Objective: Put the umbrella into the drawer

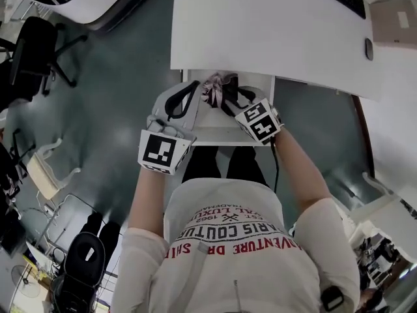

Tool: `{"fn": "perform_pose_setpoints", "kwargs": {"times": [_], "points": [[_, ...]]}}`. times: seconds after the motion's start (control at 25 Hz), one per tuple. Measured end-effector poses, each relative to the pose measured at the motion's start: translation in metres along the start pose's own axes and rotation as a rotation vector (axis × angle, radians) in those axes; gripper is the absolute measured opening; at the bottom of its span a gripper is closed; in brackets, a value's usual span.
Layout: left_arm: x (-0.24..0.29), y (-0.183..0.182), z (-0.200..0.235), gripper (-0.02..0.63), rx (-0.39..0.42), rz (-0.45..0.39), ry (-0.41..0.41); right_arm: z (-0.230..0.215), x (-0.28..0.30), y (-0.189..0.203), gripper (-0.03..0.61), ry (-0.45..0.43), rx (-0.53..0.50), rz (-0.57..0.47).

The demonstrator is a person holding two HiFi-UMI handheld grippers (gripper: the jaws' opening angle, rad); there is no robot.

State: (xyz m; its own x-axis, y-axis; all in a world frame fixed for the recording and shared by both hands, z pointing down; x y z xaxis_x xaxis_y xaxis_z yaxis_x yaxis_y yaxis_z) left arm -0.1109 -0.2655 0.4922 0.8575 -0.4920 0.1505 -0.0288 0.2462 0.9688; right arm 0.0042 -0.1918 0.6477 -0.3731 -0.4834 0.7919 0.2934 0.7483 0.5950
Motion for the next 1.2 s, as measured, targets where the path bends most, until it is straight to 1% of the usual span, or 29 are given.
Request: {"fn": "perform_pose_setpoints", "kwargs": {"times": [0.04,0.08,0.12,0.16,0.2,0.32,0.52,0.68,0.84,0.96,1.08,1.2], "points": [[-0.001,-0.008,-0.003,0.006,0.012,-0.007,0.000,-0.002,-0.013,-0.012,0.130,0.033,0.000,-0.046],[-0.003,-0.017,-0.006,0.006,0.025,-0.016,-0.002,-0.003,-0.025,-0.023,0.084,0.062,0.004,-0.091],[-0.004,-0.026,-0.008,0.006,0.040,-0.027,-0.005,-0.003,-0.038,-0.033,0.048,0.081,0.014,-0.134],[-0.007,-0.035,-0.010,0.006,0.052,-0.035,-0.009,-0.001,-0.050,-0.042,0.037,0.092,0.023,-0.175],[-0.009,-0.043,-0.013,0.006,0.063,-0.040,-0.013,0.001,-0.063,-0.052,0.000,0.099,0.026,-0.215],[-0.017,-0.069,-0.020,0.006,0.089,-0.056,-0.019,0.008,-0.102,-0.082,0.000,0.118,0.013,-0.331],[-0.027,-0.120,-0.039,0.006,0.119,-0.103,-0.002,0.012,-0.176,-0.134,0.000,0.167,0.020,-0.545],[-0.036,-0.154,-0.051,0.006,0.149,-0.139,-0.011,0.017,-0.230,-0.163,0.000,0.195,0.024,-0.697],[-0.051,-0.180,-0.067,0.006,0.146,-0.179,-0.003,0.024,-0.274,-0.176,0.000,0.220,0.028,-0.817],[-0.061,-0.199,-0.077,0.006,0.166,-0.210,-0.007,0.028,-0.304,-0.182,0.000,0.249,0.016,-0.909],[-0.067,-0.205,-0.084,0.006,0.190,-0.204,-0.022,0.031,-0.327,-0.180,0.000,0.278,0.028,-0.986],[-0.072,-0.210,-0.092,0.006,0.202,-0.199,-0.030,0.034,-0.341,-0.177,0.000,0.298,0.026,-1.027]]}}
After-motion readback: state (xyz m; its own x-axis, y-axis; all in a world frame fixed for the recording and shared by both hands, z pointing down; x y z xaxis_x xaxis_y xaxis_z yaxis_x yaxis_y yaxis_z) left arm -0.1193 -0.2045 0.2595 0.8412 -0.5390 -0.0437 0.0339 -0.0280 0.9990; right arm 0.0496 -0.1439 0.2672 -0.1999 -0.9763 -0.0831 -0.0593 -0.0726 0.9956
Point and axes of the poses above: the fingertips, and each gripper's own axes: x forward along the fingers, z to its left, y out of its underside, the point moved 3 cm from there along -x, backward along the fingers, and after that the axes turned 5 degrees about -z, right-handed, at the moved point
